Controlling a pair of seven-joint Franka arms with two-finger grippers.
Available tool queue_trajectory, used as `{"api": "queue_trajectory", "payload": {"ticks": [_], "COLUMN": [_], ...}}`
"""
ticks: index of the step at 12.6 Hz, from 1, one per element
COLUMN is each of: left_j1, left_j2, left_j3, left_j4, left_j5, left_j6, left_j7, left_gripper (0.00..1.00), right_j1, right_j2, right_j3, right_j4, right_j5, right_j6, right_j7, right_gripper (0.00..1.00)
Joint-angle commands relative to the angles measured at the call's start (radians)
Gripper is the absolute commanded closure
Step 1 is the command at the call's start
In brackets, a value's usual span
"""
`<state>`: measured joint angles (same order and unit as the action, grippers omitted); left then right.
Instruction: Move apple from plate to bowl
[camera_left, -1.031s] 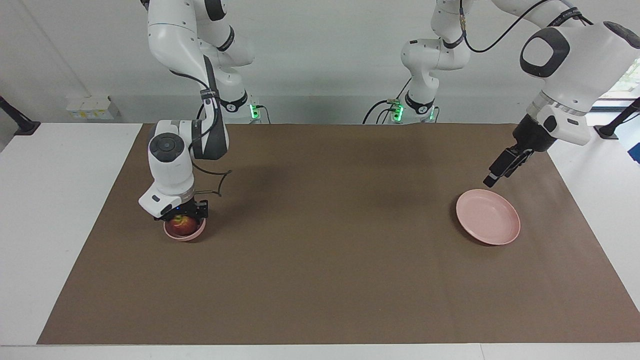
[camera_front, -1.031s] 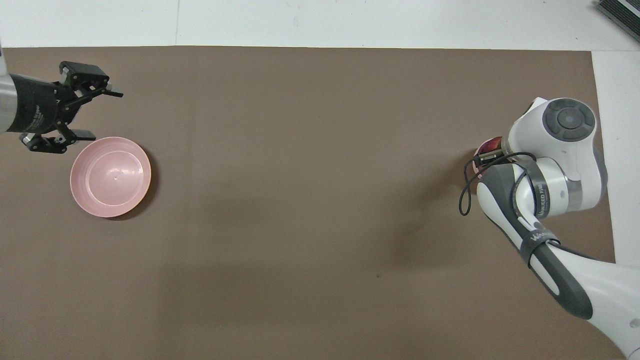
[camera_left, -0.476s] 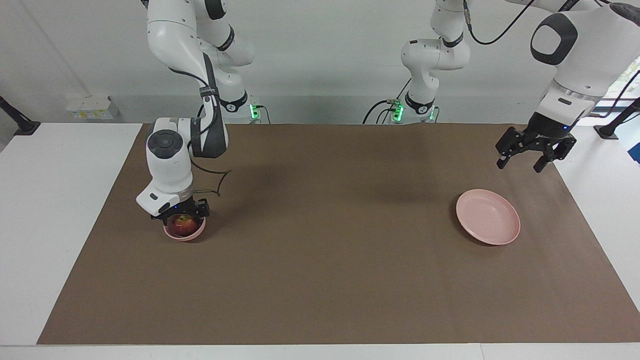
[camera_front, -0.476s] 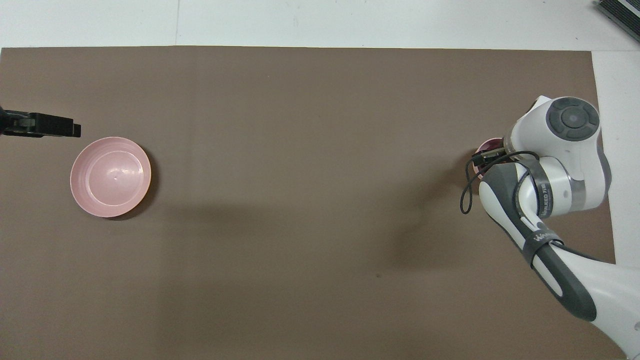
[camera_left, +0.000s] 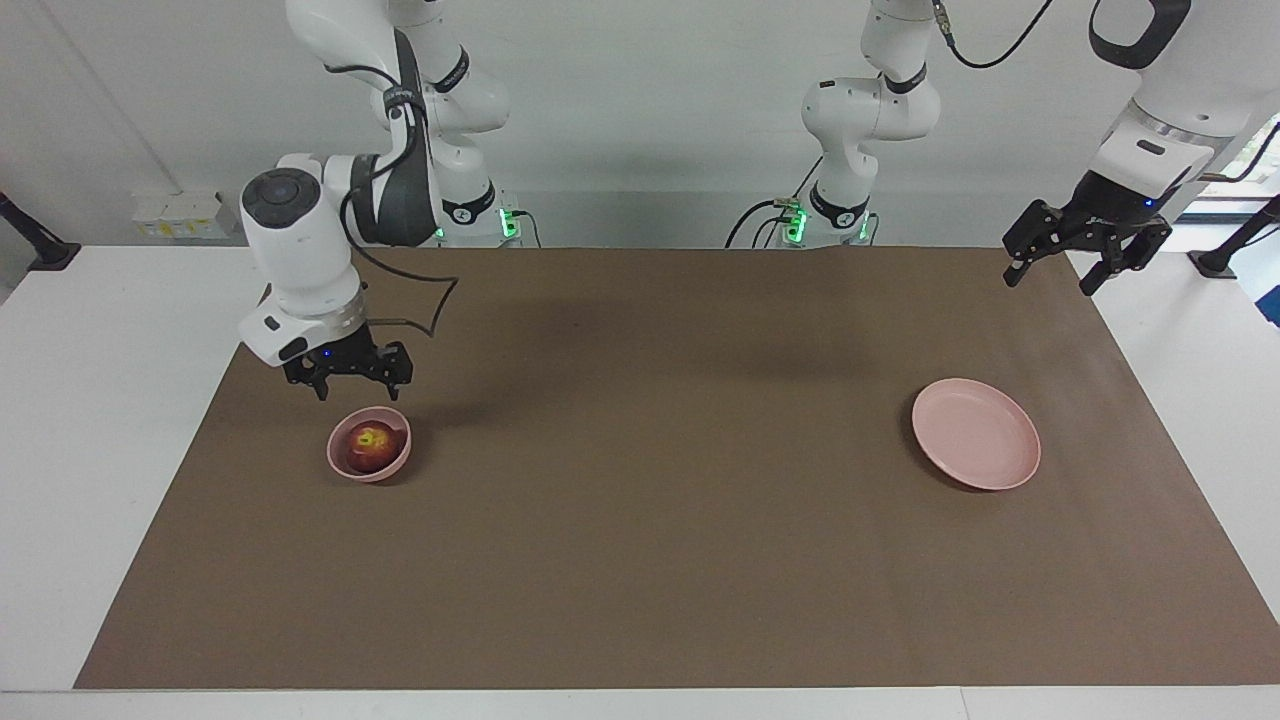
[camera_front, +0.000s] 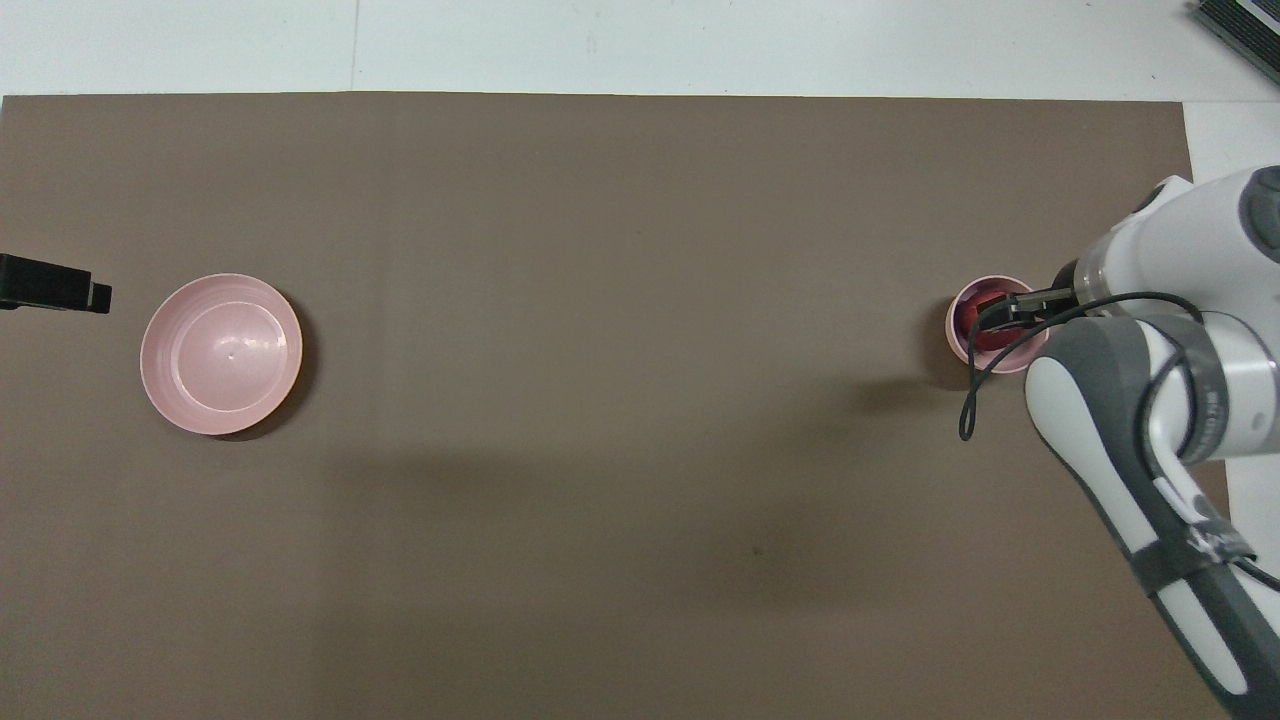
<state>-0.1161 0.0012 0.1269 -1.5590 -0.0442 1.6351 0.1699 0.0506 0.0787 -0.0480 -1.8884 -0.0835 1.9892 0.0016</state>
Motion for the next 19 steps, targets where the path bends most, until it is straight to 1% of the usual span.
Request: {"api": "queue_trajectory", "payload": {"ticks": [1, 3, 5, 6, 7, 8, 10, 11, 13, 14, 17, 19], "left_j1": [-0.016, -0.016, -0.016, -0.011, -0.011, -0.01, -0.028, -0.028, -0.031, -0.033, -0.028, -0.024], "left_j2": [0.008, 0.011, 0.013, 0.016, 0.028, 0.046, 0.04, 0.039, 0.033, 0.028, 0.026, 0.007], "left_j3": [-0.003, -0.003, -0.003, -0.004, -0.004, -0.004, -0.004, -0.004, -0.006, -0.006, -0.006, -0.007], "left_j4": [-0.013, -0.009, -0.004, 0.016, 0.048, 0.103, 0.084, 0.082, 0.065, 0.048, 0.045, 0.016], "left_j5": [0.047, 0.058, 0.061, 0.052, 0.046, 0.035, 0.026, 0.027, 0.026, 0.026, 0.024, 0.026], "left_j6": [-0.009, -0.014, -0.02, -0.024, -0.07, -0.122, -0.115, -0.115, -0.113, -0.104, -0.098, -0.104], "left_j7": [-0.007, -0.004, 0.067, 0.072, 0.072, 0.071, 0.051, 0.051, 0.049, 0.049, 0.051, 0.048], "left_gripper": [0.0, 0.0, 0.0, 0.0, 0.0, 0.0, 0.0, 0.0, 0.0, 0.0, 0.0, 0.0], "right_j1": [-0.002, -0.002, -0.002, -0.002, -0.003, -0.002, -0.003, -0.011, -0.014, -0.015, -0.02, -0.035], "right_j2": [-0.097, -0.117, -0.116, -0.117, -0.117, -0.117, -0.14, -0.158, -0.192, -0.201, -0.201, -0.209], "right_j3": [0.005, 0.005, 0.004, 0.002, 0.002, 0.002, -0.007, -0.007, -0.007, -0.007, -0.01, -0.01], "right_j4": [0.006, 0.09, 0.181, 0.216, 0.247, 0.277, 0.319, 0.322, 0.255, 0.249, 0.246, 0.236], "right_j5": [0.065, 0.079, 0.074, 0.071, 0.065, 0.061, 0.059, 0.057, 0.076, 0.08, 0.108, 0.114], "right_j6": [-0.125, -0.258, -0.361, -0.406, -0.443, -0.479, -0.536, -0.547, -0.526, -0.532, -0.527, -0.526], "right_j7": [0.021, 0.021, 0.021, 0.021, 0.021, 0.021, 0.011, 0.008, 0.009, 0.005, 0.006, -0.005], "right_gripper": [0.0, 0.0, 0.0, 0.0, 0.0, 0.0, 0.0, 0.0, 0.0, 0.0, 0.0, 0.0]}}
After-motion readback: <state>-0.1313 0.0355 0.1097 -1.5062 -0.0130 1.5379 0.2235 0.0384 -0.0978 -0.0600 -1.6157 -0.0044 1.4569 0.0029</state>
